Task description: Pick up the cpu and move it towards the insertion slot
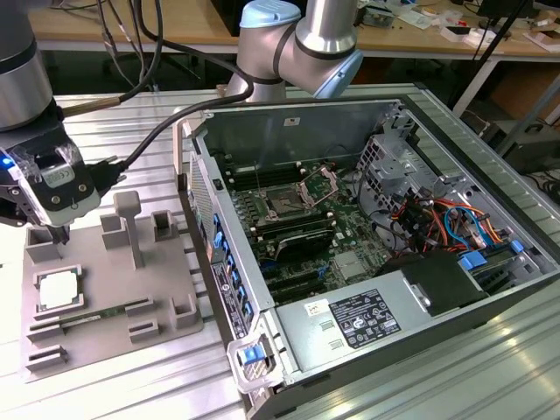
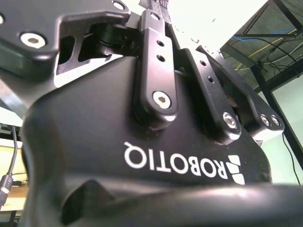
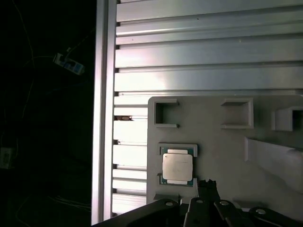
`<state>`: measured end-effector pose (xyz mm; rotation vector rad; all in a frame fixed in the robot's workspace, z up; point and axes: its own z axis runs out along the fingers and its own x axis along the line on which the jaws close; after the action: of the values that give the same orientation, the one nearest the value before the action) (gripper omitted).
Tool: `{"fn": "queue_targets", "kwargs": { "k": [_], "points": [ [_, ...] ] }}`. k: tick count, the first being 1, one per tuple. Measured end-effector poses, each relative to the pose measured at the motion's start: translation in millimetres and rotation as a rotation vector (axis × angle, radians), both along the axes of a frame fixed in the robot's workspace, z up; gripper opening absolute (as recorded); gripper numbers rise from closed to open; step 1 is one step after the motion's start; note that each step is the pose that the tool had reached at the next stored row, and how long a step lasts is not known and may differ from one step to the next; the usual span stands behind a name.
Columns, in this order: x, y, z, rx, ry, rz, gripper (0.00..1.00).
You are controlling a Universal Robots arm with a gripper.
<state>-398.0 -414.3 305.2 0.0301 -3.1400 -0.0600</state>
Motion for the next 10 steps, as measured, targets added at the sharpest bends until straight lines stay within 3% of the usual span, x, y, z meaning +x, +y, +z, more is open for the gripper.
{"fn": "queue_targets", "kwargs": {
  "k": [10],
  "points": [
    [-4.0,0.0,-2.2,0.0,-0.0001,0.0,0.11]
  ]
}}
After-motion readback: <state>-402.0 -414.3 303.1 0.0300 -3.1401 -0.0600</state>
